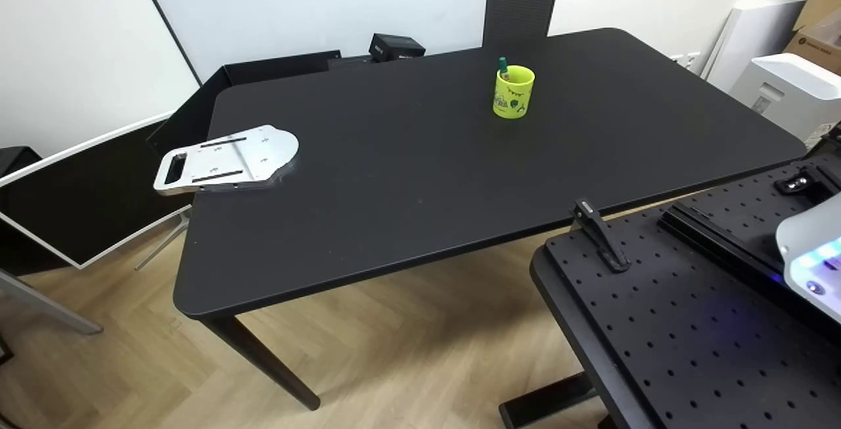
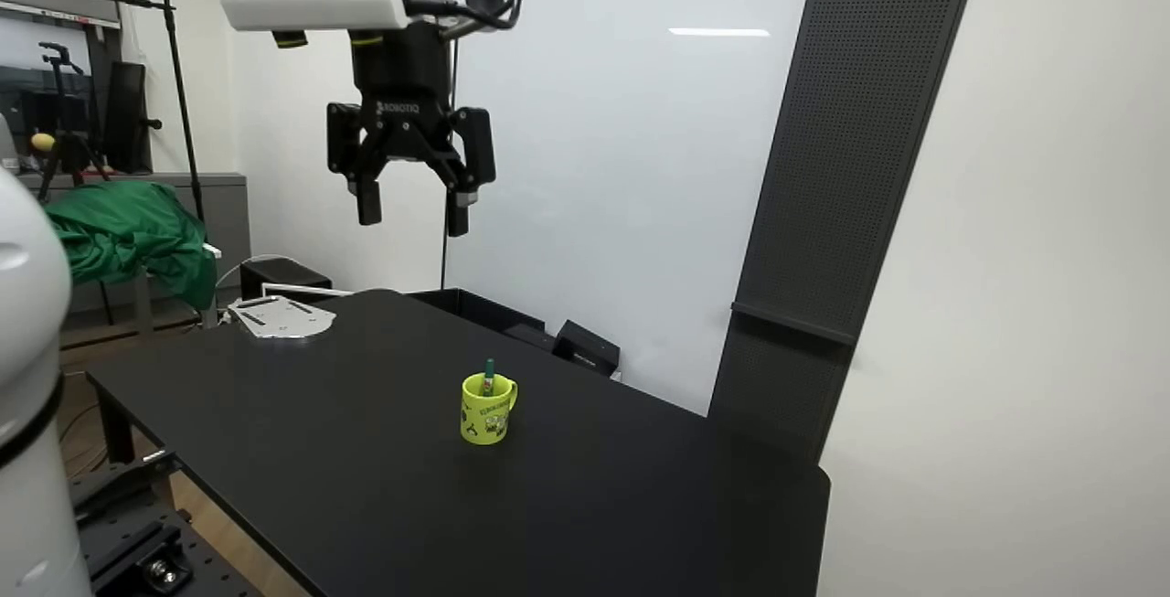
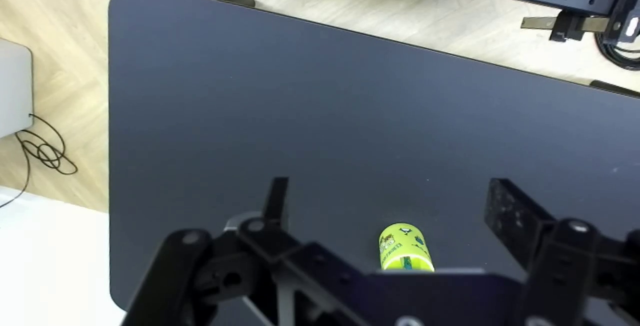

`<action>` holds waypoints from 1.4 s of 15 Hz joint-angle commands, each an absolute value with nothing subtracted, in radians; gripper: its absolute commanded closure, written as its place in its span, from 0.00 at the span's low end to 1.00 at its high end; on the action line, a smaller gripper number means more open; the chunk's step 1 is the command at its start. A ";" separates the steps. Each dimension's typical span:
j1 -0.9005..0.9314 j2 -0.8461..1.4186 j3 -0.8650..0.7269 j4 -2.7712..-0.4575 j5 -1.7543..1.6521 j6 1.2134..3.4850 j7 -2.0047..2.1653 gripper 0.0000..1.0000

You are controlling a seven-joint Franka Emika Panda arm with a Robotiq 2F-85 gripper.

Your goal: Remove the marker from the mug.

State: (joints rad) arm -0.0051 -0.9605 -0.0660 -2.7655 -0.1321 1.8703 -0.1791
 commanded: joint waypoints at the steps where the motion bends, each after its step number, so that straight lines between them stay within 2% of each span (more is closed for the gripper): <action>1: -0.004 -0.956 -0.064 -2.757 -0.147 1.853 -0.181 0.00; 19: -0.008 -0.961 -0.061 -2.765 -0.157 1.869 -0.177 0.00; 20: 0.025 -0.761 -0.042 -2.681 -0.114 1.990 -0.124 0.00; 21: 0.022 -0.748 -0.041 -2.673 -0.112 2.017 -0.123 0.00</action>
